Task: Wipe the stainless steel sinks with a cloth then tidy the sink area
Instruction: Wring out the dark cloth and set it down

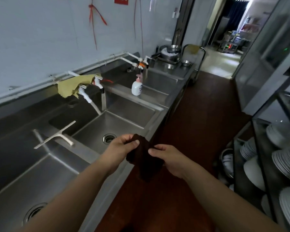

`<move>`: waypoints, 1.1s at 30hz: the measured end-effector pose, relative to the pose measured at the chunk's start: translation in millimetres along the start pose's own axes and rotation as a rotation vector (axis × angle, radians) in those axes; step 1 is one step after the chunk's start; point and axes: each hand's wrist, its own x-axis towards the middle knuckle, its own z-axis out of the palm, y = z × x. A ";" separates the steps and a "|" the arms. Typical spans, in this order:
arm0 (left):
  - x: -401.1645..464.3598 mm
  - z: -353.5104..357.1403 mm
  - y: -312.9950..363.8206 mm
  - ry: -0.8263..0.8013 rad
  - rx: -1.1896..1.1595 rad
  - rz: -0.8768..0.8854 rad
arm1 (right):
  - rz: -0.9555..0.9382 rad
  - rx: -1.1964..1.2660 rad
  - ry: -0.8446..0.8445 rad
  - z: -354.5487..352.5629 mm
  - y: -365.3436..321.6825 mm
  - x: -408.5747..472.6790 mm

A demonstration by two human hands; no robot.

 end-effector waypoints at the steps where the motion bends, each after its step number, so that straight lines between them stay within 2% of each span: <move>1: 19.9 0.1 3.9 -0.001 -0.009 -0.023 | 0.008 -0.013 0.010 -10.9 -8.1 10.8; 5: 99.9 4.0 15.0 0.005 -0.016 -0.107 | 0.008 0.005 0.122 -55.9 -34.9 56.1; 9: 169.3 26.3 19.6 -0.073 -0.096 -0.208 | -0.026 0.147 0.226 -110.3 -49.1 94.9; 13: 232.5 64.7 12.6 -0.146 0.040 -0.292 | -0.038 0.254 0.288 -178.8 -52.4 130.4; 15: 267.5 89.3 11.9 -0.083 0.092 -0.260 | -0.046 0.259 0.268 -217.2 -51.2 147.5; 21: 368.8 169.8 31.1 0.077 -0.050 -0.125 | -0.046 0.120 0.210 -340.2 -56.5 192.6; 26: 437.8 214.2 61.4 0.047 0.100 -0.004 | 0.092 0.009 0.129 -423.4 -84.6 232.5; 29: 477.3 227.4 73.0 0.029 0.149 0.010 | 0.170 -0.086 0.034 -453.4 -104.0 260.1; 33: 531.4 231.3 71.8 0.117 0.273 0.005 | 0.070 -0.122 0.033 -482.4 -127.7 296.6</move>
